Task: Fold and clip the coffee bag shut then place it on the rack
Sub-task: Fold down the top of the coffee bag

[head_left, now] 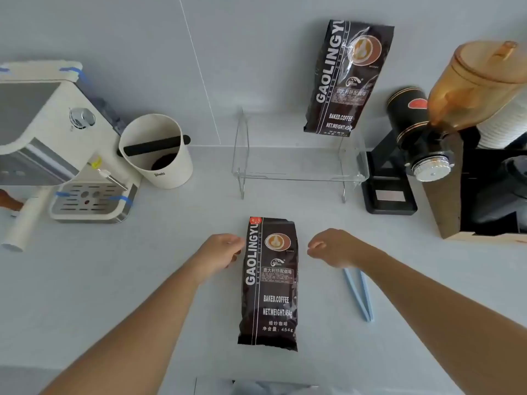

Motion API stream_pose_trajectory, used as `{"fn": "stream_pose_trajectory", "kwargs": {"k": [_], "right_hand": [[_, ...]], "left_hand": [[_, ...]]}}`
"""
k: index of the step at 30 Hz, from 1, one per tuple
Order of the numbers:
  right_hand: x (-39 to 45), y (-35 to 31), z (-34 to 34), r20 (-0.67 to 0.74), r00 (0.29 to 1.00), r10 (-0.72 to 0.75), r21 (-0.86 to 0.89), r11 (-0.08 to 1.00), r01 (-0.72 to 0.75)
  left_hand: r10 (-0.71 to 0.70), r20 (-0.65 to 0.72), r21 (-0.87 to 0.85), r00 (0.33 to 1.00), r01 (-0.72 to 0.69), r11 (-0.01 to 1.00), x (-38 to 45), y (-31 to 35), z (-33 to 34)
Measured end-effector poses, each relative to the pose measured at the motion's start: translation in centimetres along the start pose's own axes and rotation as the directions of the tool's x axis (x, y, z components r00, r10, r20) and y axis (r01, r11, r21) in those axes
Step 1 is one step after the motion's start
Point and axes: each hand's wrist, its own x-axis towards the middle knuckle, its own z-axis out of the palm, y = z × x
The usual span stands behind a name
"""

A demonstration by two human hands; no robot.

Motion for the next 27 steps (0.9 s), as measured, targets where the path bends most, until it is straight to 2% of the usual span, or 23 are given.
{"fn": "stream_pose_trajectory", "kwargs": {"k": [3,7,13,21,27], "right_hand": [[0.7,-0.3,1.1,-0.065,0.997,0.037,0.167,0.986,-0.026],[1.2,-0.9,2.9,-0.1,0.989,0.107,0.448,0.893,-0.052],[1.7,-1.8,4.6,-0.025,0.979,0.203,0.649,0.748,-0.138],[2.1,-2.1,5.6,-0.088,0.94,0.33,0.766,0.626,-0.149],[1.0,-3.4,5.2,-0.168,0.939,0.3,0.825,0.564,-0.033]], "left_hand": [[-0.016,-0.044,-0.078,0.999,0.013,0.997,0.6,0.5,1.1],[-0.062,-0.075,-0.21,0.995,0.045,0.977,1.2,0.9,2.3],[-0.139,-0.085,-0.323,0.987,0.105,0.941,1.9,0.7,3.4],[-0.191,-0.069,-0.433,0.979,0.144,0.89,2.0,1.3,3.7],[-0.152,-0.069,-0.525,0.986,0.093,0.846,0.7,2.2,3.1]]}}
